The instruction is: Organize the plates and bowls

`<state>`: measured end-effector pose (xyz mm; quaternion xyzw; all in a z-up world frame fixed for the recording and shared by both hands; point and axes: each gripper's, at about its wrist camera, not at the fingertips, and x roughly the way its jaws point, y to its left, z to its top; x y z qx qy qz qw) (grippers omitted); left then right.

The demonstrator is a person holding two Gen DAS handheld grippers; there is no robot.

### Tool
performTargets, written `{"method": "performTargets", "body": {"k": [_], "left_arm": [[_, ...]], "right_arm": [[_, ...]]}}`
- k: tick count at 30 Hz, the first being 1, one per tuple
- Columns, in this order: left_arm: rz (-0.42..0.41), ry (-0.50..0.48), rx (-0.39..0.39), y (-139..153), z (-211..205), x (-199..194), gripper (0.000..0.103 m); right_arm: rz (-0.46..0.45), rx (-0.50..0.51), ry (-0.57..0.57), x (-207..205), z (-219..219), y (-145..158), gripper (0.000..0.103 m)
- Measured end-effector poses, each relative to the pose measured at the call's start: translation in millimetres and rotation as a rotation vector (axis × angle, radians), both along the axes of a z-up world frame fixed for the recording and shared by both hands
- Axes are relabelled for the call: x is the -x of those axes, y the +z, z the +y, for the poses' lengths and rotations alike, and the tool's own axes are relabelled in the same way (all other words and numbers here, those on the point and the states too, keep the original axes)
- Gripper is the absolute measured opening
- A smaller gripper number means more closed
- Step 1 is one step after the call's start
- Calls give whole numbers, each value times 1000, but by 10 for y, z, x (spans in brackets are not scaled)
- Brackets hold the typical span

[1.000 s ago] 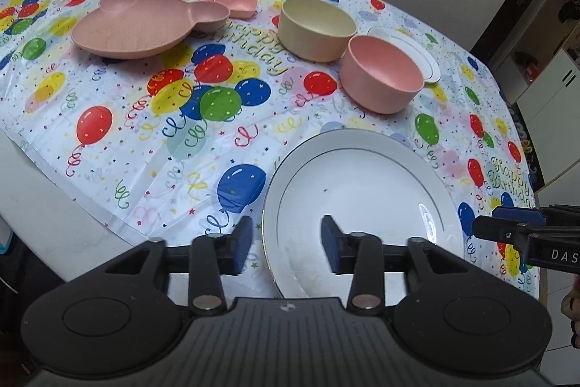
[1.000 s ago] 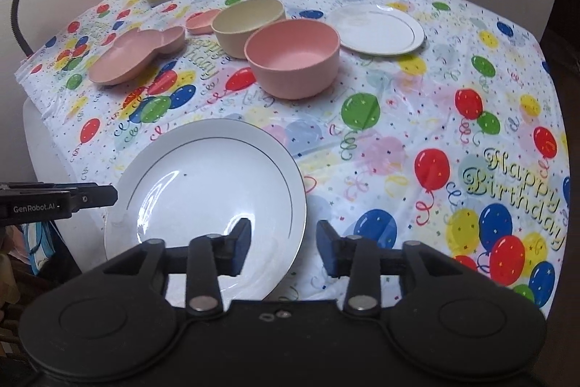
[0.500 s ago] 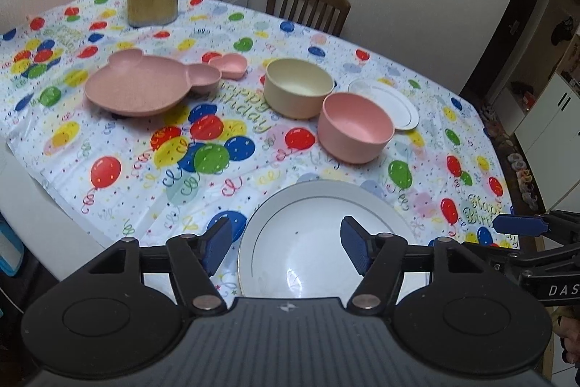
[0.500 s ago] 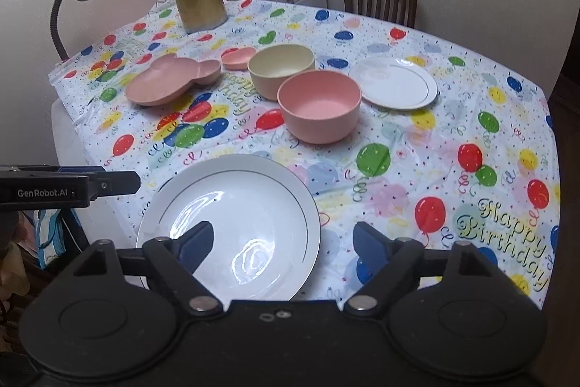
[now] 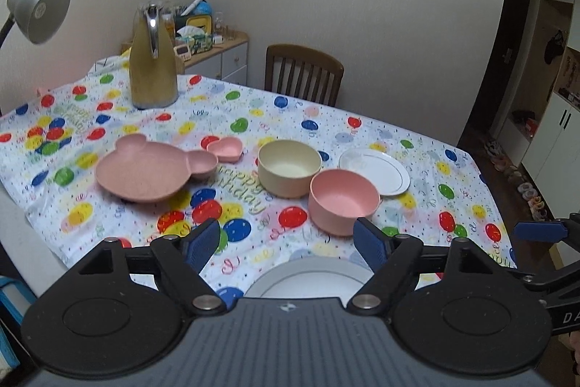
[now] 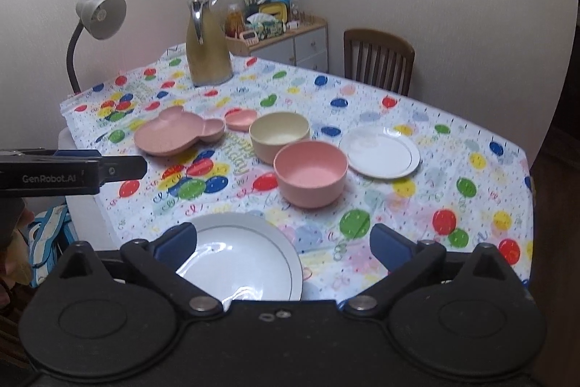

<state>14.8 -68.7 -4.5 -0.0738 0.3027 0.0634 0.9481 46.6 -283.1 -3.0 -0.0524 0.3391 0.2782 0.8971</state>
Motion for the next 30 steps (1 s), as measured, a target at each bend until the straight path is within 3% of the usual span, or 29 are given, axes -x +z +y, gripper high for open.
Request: {"method": "performTargets", "body": {"k": [15,20,30], "left_arm": [[9,-149,-28,-67,-2,-856,81],[14,-193,-31,-114,31,-1200,98],[57,-297,-37,-158,79,-1986,99]], "right_arm": [[-24,42,-156,-577,23,36,103],[-45,66,-204,-828,73,37,103],[-54,91,-285,-1319,130,-23,103]]}}
